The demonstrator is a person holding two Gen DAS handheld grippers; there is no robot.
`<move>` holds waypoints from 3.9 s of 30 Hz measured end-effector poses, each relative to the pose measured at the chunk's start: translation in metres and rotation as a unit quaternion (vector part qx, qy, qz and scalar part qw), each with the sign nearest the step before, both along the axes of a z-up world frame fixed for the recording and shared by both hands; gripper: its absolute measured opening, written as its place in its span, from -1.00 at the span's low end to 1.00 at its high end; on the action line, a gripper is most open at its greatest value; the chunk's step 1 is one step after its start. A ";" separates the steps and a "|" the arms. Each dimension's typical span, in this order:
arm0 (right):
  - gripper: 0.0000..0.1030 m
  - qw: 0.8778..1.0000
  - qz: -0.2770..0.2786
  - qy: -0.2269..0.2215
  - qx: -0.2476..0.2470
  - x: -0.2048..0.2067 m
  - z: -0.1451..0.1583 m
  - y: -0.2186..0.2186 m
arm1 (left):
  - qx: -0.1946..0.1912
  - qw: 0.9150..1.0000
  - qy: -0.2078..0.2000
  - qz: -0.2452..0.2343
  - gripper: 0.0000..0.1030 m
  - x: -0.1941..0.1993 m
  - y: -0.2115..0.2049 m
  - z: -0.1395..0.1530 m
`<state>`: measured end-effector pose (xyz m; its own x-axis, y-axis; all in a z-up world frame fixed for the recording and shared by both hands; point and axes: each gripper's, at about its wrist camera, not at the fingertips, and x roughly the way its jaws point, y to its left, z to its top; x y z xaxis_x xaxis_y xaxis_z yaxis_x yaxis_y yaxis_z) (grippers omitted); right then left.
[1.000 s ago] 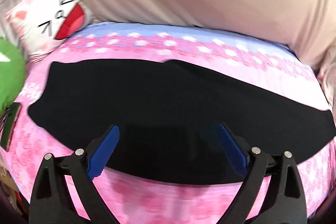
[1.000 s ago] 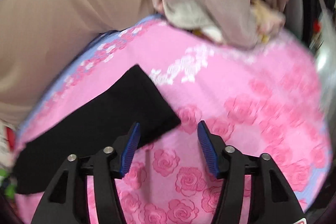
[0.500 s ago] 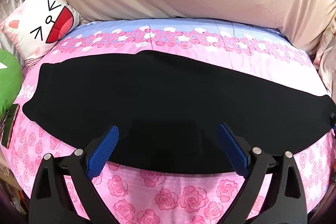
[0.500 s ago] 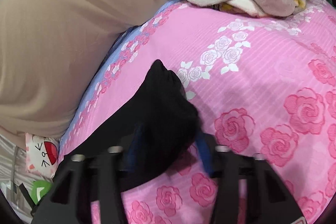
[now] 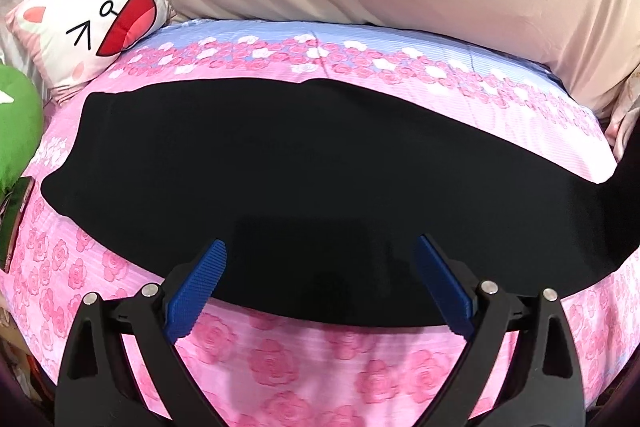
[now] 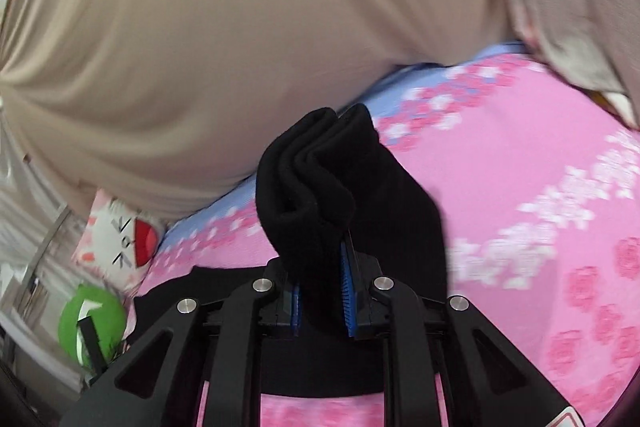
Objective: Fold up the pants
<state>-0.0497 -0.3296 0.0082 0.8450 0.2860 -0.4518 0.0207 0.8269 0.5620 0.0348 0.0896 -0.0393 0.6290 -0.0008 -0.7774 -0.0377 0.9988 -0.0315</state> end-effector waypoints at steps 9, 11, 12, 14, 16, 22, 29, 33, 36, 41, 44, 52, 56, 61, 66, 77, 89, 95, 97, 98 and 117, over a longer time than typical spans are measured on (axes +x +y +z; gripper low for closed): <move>-0.70 0.990 0.122 0.020 -0.074 0.062 0.015 0.168 | 0.020 0.999 -0.031 0.029 0.80 -0.006 0.061 0.004; -0.70 0.985 0.137 0.031 -0.105 0.071 0.008 0.204 | 0.042 0.998 -0.043 0.036 0.80 -0.010 0.072 0.006; -0.70 0.981 0.143 0.038 -0.123 0.075 0.004 0.223 | 0.052 0.997 -0.048 0.039 0.80 -0.012 0.076 0.007; -0.70 0.976 0.150 0.049 -0.147 0.081 -0.008 0.250 | 0.072 0.995 -0.058 0.042 0.80 -0.016 0.086 0.008; -0.69 0.972 0.158 0.060 -0.162 0.086 -0.019 0.270 | 0.079 0.994 -0.062 0.040 0.80 -0.018 0.093 0.009; -0.68 0.960 0.170 0.091 -0.204 0.089 -0.052 0.309 | 0.079 0.995 -0.061 0.030 0.80 -0.019 0.105 0.005; -0.55 0.947 0.172 0.105 -0.249 0.090 -0.073 0.328 | 0.092 0.994 -0.049 0.016 0.81 -0.011 0.101 -0.004; -0.42 0.948 0.168 0.100 -0.252 0.089 -0.065 0.334 | 0.082 0.996 -0.040 0.012 0.81 -0.006 0.103 -0.007; -0.36 0.946 0.169 0.103 -0.255 0.093 -0.070 0.339 | 0.075 0.996 -0.036 0.012 0.81 -0.004 0.105 -0.008; -0.60 0.945 0.165 0.092 -0.267 0.089 -0.065 0.345 | 0.066 0.997 -0.026 0.007 0.82 -0.001 0.108 -0.012; -0.48 0.943 0.180 0.075 -0.271 0.085 -0.055 0.355 | 0.062 0.998 -0.018 0.009 0.82 0.003 0.110 -0.015; 0.06 0.942 0.214 0.070 -0.250 0.066 -0.051 0.360 | 0.050 0.999 0.002 0.016 0.82 0.009 0.117 -0.023; 0.34 0.966 0.148 0.053 -0.206 0.036 -0.017 0.292 | 0.048 0.999 0.009 0.022 0.82 0.009 0.120 -0.026; 0.38 0.980 0.017 0.109 -0.163 0.002 -0.024 0.172 | 0.044 0.999 0.006 0.029 0.82 0.003 0.119 -0.024; 0.39 0.986 -0.012 0.157 -0.056 -0.013 -0.068 0.106 | 0.038 0.999 0.010 0.032 0.82 -0.003 0.110 -0.022; -0.41 0.989 0.062 0.131 0.029 0.007 -0.094 0.133 | 0.004 0.999 0.026 0.040 0.82 -0.008 0.089 -0.014; -0.67 0.995 0.020 0.089 -0.044 -0.044 -0.058 0.067 | 0.006 0.998 0.035 0.044 0.82 -0.019 0.075 -0.006; -0.23 0.981 -0.030 0.144 -0.126 -0.073 -0.066 0.022 | 0.012 0.999 0.041 0.008 0.82 -0.018 0.046 -0.013; -0.01 0.971 -0.083 0.107 -0.198 -0.089 -0.042 0.039 | 0.013 0.999 0.047 0.005 0.82 -0.014 0.038 -0.017; 0.13 0.969 -0.085 0.085 -0.217 -0.095 -0.031 0.048 | 0.013 0.999 0.048 0.003 0.82 -0.013 0.034 -0.019; -0.70 0.955 0.159 0.049 -0.248 0.004 -0.040 0.254 | 0.002 0.999 0.038 0.006 0.82 -0.018 0.069 -0.016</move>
